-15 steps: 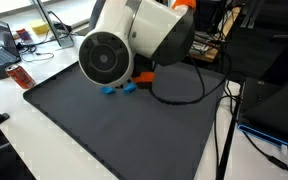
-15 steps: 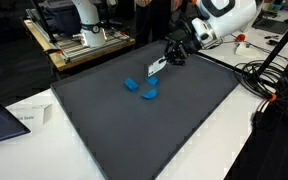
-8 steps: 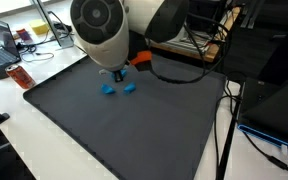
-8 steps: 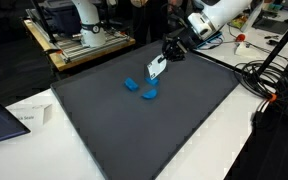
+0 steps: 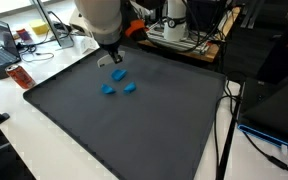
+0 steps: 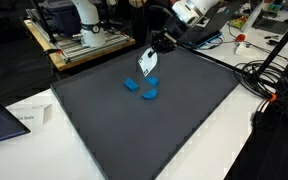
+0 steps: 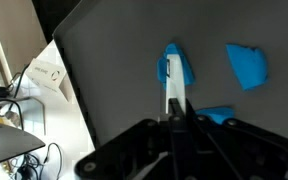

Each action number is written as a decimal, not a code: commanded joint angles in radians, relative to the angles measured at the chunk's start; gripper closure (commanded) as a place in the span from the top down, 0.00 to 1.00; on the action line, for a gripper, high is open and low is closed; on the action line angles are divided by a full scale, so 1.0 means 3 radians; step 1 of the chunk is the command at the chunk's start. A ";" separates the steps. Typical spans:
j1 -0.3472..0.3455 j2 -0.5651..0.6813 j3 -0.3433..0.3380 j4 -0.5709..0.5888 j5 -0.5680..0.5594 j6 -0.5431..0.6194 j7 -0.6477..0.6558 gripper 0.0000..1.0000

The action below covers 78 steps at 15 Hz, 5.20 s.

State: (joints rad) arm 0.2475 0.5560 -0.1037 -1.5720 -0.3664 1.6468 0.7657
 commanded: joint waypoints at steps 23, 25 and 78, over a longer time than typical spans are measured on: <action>-0.0848 -0.1540 0.0283 -0.1945 0.1832 0.1665 -0.2754 0.01; -0.0909 -0.1531 0.0276 -0.1944 0.2065 0.1651 -0.3014 0.01; -0.1327 0.0298 0.0463 0.0349 0.1942 -0.0194 -0.5742 0.01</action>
State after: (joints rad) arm -0.1299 0.6821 0.0265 -1.4183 0.2127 1.5689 -0.9955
